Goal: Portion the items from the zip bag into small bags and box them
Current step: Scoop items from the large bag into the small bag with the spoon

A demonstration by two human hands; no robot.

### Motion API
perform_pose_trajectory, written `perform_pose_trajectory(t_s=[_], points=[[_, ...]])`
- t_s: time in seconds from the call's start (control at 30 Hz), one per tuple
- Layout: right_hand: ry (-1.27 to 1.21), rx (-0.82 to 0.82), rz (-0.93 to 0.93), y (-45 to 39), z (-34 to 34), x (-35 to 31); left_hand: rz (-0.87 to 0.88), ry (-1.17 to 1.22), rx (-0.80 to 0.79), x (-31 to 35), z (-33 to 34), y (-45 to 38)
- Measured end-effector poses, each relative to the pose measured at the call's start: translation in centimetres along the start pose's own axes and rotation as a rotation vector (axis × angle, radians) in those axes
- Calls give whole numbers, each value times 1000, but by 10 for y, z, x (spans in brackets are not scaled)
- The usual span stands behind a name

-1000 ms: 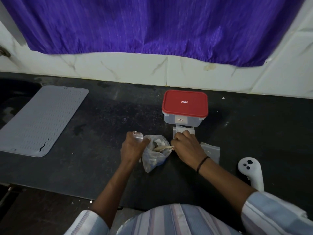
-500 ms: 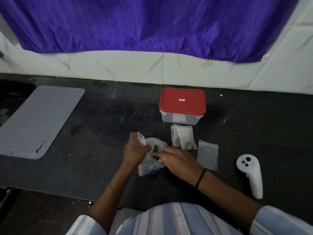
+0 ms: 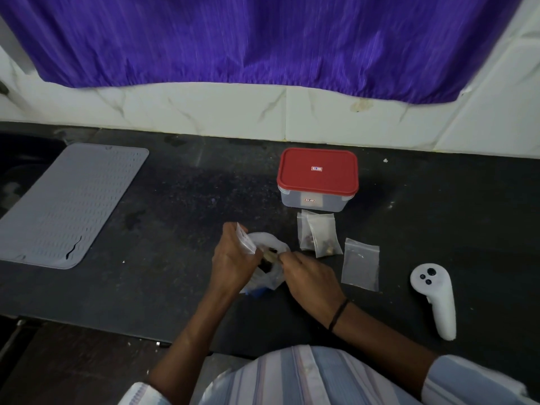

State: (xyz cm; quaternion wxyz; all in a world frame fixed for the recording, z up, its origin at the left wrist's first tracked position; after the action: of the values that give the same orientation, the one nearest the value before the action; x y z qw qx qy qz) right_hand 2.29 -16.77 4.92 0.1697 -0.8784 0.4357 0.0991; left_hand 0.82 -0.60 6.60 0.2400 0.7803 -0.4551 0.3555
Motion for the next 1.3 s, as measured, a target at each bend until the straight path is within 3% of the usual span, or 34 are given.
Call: perform_pose_trajectory(t_s=[0.23, 0.37, 0.53, 0.8, 1.1, 1.3], points=[[98, 47, -65, 6, -16, -12, -202, -32, -140, -15, 13, 3], [156, -29, -43, 2, -12, -13, -230, -55, -193, -18, 21, 6], [-37, -155, 76, 6, 6, -2, -260, -39, -176, -22, 22, 3], [-463, -206, 290, 25, 21, 11, -351, 69, -142, -37, 24, -1], [-681, -68, 466, 33, 14, 24, -324, 53, -135, -39, 17, -1], [-730, 59, 508, 40, -1, 38, -78, 110, -50, -26, -3, 2]])
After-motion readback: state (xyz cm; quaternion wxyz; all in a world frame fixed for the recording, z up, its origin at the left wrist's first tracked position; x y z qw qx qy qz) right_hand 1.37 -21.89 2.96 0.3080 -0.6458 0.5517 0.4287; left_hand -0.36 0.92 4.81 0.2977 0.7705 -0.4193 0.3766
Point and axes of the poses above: each hand's wrist, its own y-axis away from the middle knuckle, its own z-axis out of the palm, x = y × z, the point moved 6 cm from there along -y, towards the middle knuckle, and after that the axes turned 1 degree about x, right-handed, at the moved point
